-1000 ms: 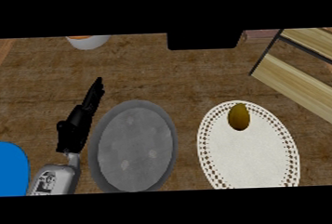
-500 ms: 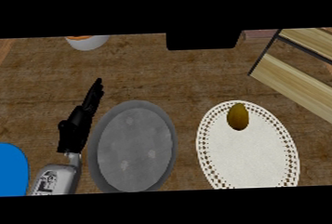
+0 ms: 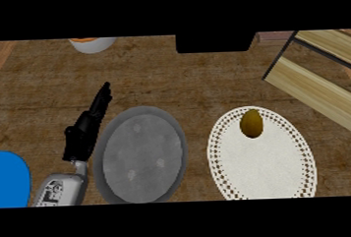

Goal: Pick the cupcake from the placemat and place it in the tiered shelf

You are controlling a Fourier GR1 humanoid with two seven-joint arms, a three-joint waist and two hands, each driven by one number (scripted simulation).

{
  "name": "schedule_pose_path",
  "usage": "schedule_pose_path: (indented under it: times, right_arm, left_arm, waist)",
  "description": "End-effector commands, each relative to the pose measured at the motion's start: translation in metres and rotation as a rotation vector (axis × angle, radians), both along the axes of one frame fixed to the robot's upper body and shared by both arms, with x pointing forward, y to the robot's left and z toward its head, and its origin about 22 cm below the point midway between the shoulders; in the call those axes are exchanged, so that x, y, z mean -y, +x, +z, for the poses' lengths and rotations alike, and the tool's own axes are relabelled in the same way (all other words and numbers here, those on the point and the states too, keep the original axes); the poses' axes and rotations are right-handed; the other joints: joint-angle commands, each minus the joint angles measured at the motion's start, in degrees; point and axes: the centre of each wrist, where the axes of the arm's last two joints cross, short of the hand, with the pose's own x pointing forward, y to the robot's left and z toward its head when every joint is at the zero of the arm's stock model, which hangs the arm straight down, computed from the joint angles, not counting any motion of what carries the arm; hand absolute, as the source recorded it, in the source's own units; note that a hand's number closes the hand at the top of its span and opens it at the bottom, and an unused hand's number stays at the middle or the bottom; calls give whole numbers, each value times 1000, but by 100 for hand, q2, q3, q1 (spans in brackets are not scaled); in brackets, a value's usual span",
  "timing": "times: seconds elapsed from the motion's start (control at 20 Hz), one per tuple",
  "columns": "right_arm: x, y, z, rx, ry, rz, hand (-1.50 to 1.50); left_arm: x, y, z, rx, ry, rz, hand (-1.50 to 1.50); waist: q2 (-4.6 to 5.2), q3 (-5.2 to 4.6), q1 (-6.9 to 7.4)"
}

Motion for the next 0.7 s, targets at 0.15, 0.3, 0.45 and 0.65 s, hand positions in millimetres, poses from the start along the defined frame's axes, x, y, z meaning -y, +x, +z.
schedule_pose_path:
  times: [0.15,0.3,0.45,0.65]
  right_arm:
    - [3,-22,45,175,16,24,-150]
    - [-12,-32,52,366,23,15,-150]
    - [8,-58,78,426,1,-52,-150]
    - [-13,-105,90,460,73,-116,-150]
  left_arm:
    - [-13,9,-3,20,-14,-15,0]
    - [-7,7,0,5,-5,8,0]
    - [-8,1,-2,-1,0,-1,0]
    - [-5,0,2,-3,-14,33,0]
  waist:
    - [-3,-2,-35]
    - [-10,0,-13]
    - [-20,0,-33]
    - [-69,-5,-141]
